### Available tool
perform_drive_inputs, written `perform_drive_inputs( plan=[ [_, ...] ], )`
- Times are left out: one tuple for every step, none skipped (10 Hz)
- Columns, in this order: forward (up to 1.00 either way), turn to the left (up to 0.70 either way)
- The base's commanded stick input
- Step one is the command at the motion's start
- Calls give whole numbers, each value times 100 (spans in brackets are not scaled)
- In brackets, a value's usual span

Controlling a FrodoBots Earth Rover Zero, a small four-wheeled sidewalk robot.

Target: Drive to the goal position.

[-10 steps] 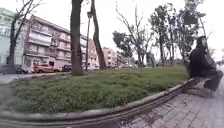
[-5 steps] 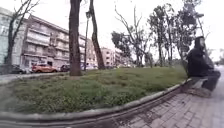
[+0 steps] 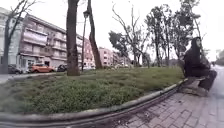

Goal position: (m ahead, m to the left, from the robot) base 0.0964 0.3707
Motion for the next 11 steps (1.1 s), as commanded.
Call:
perform_drive_inputs(
  plan=[
    [0,-45],
    [0,-45],
    [0,-45],
    [0,-45],
    [0,-45],
    [0,-45],
    [0,-45],
    [0,-45],
    [0,-45],
    [0,-45],
    [0,-45]
  ],
)
